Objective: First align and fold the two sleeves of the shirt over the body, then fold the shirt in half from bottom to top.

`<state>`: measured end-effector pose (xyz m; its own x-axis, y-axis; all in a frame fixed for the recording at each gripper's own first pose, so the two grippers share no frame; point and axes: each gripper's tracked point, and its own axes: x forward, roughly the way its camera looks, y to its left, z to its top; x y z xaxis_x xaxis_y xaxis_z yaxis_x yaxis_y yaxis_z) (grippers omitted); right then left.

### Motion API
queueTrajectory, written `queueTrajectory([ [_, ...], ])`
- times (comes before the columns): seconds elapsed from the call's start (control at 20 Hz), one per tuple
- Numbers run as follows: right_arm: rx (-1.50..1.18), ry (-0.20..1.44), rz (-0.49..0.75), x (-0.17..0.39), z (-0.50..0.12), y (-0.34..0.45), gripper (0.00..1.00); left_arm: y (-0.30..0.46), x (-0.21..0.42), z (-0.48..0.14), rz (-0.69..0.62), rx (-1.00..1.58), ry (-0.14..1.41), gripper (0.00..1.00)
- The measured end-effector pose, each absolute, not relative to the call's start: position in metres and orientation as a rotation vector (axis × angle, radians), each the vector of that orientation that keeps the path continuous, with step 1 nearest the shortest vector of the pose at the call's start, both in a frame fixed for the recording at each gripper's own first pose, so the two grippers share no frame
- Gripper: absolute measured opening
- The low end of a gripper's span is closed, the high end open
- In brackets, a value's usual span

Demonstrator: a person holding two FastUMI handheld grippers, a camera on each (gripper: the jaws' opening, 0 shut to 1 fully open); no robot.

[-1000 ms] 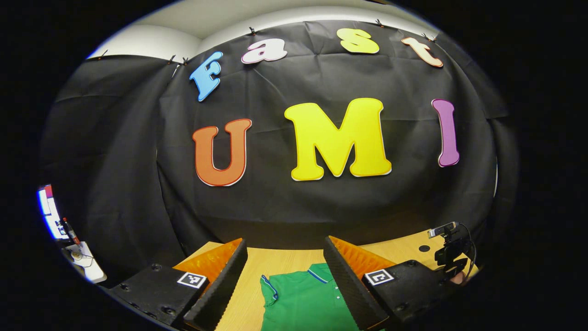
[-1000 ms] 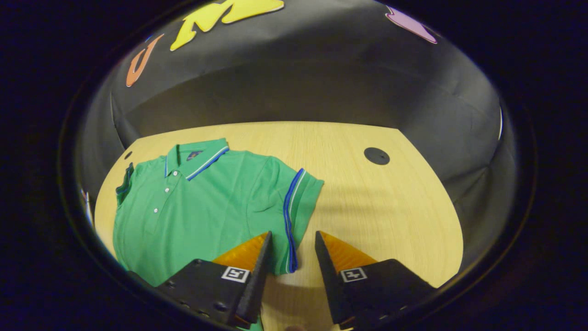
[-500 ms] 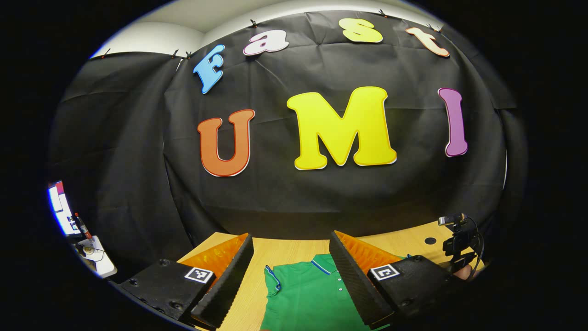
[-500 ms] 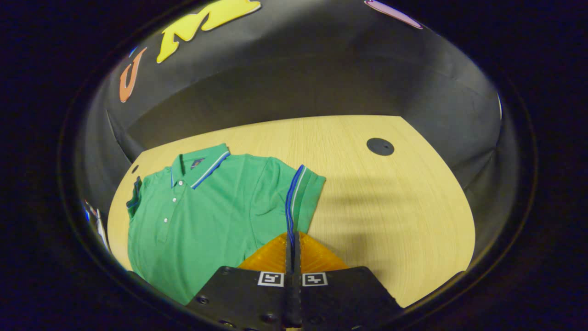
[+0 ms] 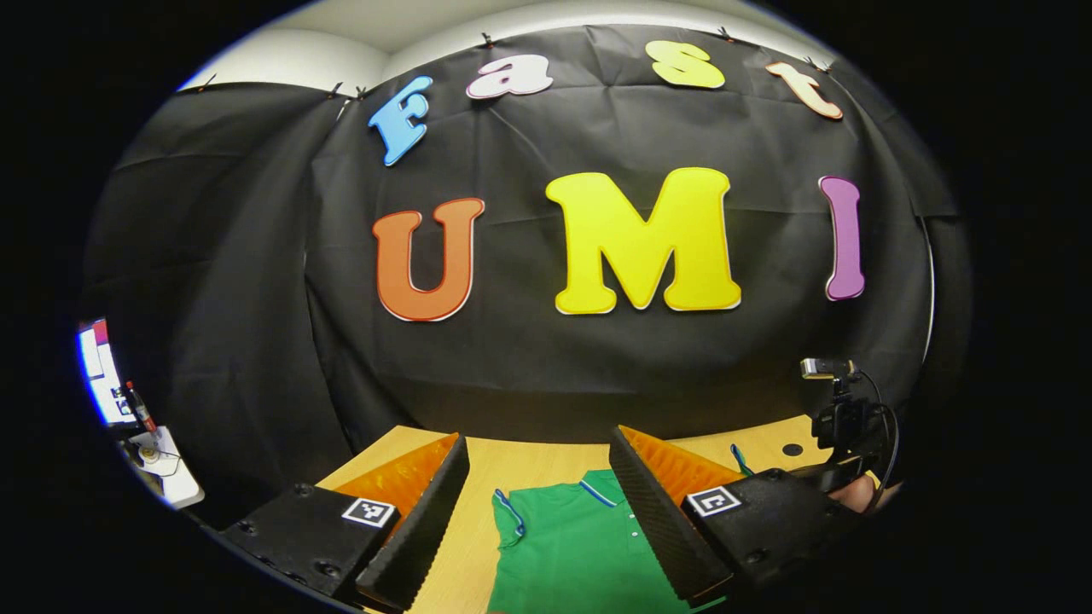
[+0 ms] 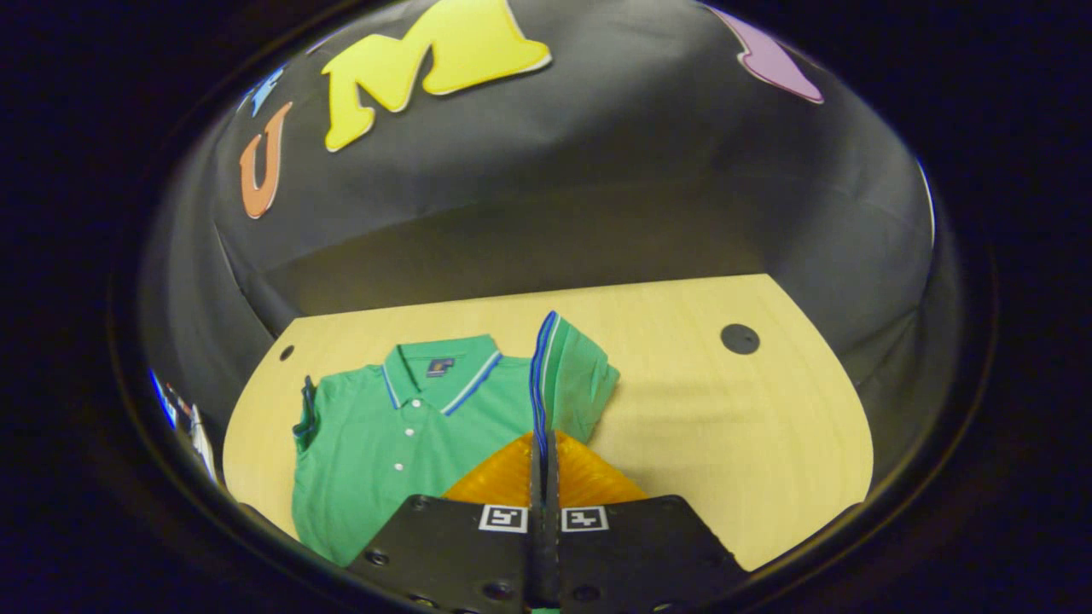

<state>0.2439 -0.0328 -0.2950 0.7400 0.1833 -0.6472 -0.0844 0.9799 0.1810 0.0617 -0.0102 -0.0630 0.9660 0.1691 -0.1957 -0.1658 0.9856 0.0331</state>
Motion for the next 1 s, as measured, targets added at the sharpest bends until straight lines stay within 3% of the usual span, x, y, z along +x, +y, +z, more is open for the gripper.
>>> queueTrajectory([
  [0.4, 0.088, 0.787, 0.166, 0.246, -0.325, 0.061, 0.02, 0.067, 0.034, -0.070, 0.242, 0.022, 0.224, 1.00],
  [0.45, 0.093, 0.786, 0.185, 0.243, -0.326, 0.073, 0.14, 0.073, 0.033, -0.072, 0.244, 0.022, 0.226, 1.00],
  [0.7, 0.075, 0.717, 0.198, 0.218, -0.292, 0.086, 0.97, 0.087, 0.045, -0.091, 0.203, 0.002, 0.255, 1.00],
  [1.0, 0.085, 0.628, 0.134, 0.148, -0.226, 0.055, 0.96, 0.071, 0.092, -0.147, 0.094, -0.058, 0.333, 1.00],
])
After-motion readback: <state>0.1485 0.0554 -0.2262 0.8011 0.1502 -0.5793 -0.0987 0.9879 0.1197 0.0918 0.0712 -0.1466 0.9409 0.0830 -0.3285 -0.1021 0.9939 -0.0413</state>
